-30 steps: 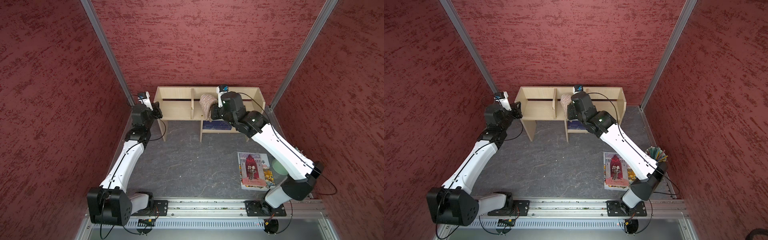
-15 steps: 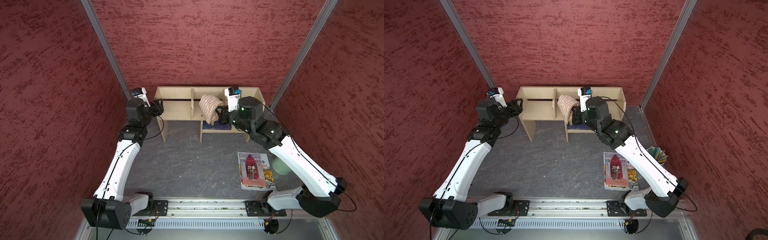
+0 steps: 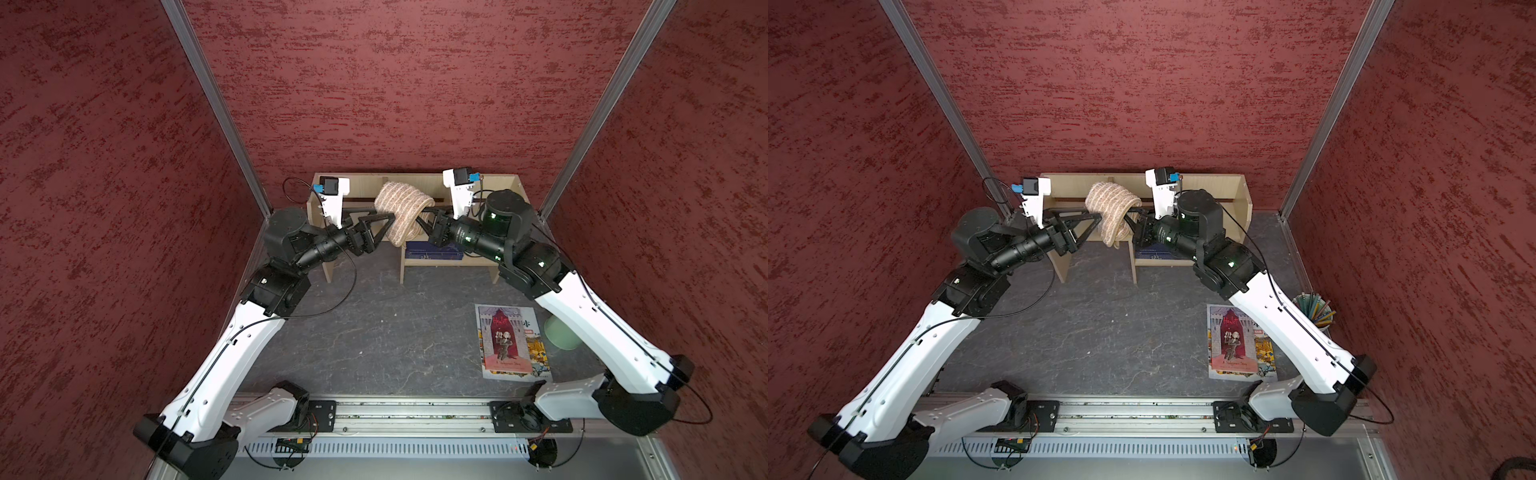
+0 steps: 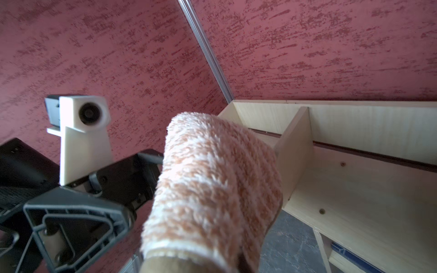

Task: Wipe the bookshelf clean with a cloth
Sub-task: Adjust the cleaning item.

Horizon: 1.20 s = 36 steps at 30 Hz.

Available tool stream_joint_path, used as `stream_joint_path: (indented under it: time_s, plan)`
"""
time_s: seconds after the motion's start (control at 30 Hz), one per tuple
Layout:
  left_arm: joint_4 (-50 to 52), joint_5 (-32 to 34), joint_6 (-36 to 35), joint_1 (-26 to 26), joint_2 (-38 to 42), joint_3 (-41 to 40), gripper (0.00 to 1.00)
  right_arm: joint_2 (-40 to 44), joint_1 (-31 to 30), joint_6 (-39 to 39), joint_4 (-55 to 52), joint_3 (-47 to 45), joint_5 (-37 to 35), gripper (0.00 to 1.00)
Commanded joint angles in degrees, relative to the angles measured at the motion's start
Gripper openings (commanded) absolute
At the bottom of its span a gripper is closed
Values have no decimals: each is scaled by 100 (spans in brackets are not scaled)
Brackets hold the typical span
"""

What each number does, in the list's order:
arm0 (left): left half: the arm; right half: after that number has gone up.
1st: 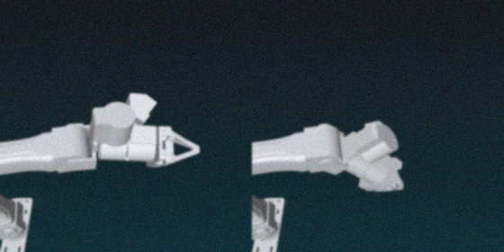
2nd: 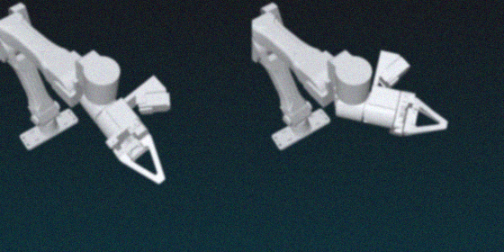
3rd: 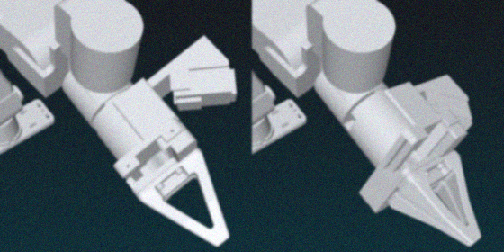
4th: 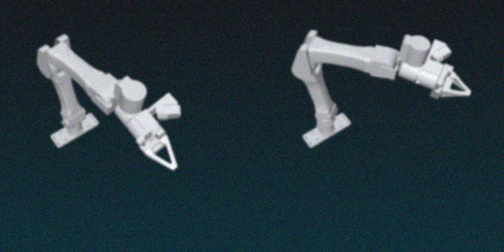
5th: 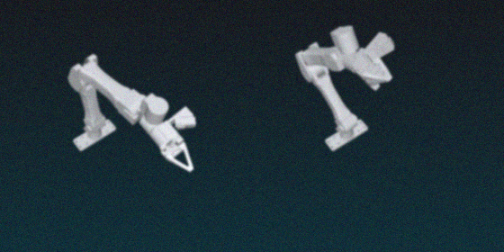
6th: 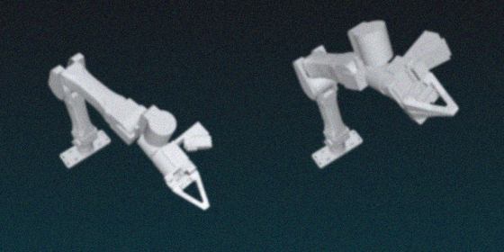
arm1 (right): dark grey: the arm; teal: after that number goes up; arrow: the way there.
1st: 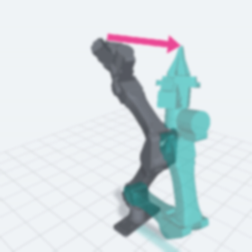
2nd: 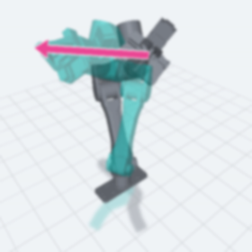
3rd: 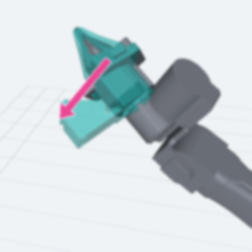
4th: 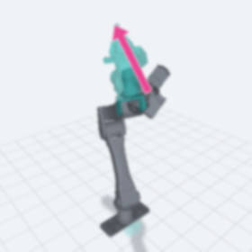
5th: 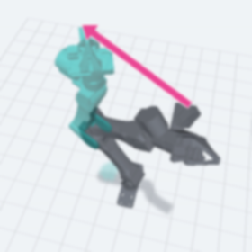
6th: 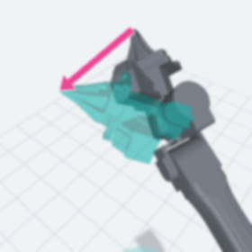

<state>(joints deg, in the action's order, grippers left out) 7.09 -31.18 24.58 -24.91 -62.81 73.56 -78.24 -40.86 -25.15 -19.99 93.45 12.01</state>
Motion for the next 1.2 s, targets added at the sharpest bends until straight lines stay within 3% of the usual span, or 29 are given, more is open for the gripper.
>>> stream_joint_path:
  time_s: [0.0, 0.1, 0.33, 0.43, 0.53, 0.6, 0.73, 0.9, 1.03, 1.17]
  plan:
    - [-891, -845, 445, -120, -82, -184, 78, 61, 77, -310, 565, -42, 442, 0]
    - [-861, -791, 456, -142, -178, -155, 70, 28, 70, -448, 678, -64, 572, 0]
    - [-947, -587, 466, -146, -253, -138, 22, -125, 77, -781, 936, -103, 1023, 0]
    - [-920, -513, 454, -129, -267, -174, 16, -202, 81, -990, 1197, -96, 1392, 0]
    - [-895, -456, 343, -124, -213, -203, 0, -242, 81, -967, 1023, -1, 1423, 0]
    - [-682, -88, 159, -101, -108, -195, 0, -175, 78, -743, 534, 104, 955, 4]
    - [132, 927, -169, 225, 3, 72, 0, -30, 146, -168, -1036, 503, -796, 42]
    - [687, 1224, -173, 1011, -63, 384, 0, 8, 595, 204, -2791, 1406, -2837, 64]
    - [940, 1447, -376, 1247, -207, 534, 0, 112, 1198, 571, -3394, 1793, -3911, 72]
    - [1104, 1623, -646, 1276, -415, 586, 0, -202, 2035, 796, -4003, 2144, -4224, 78]
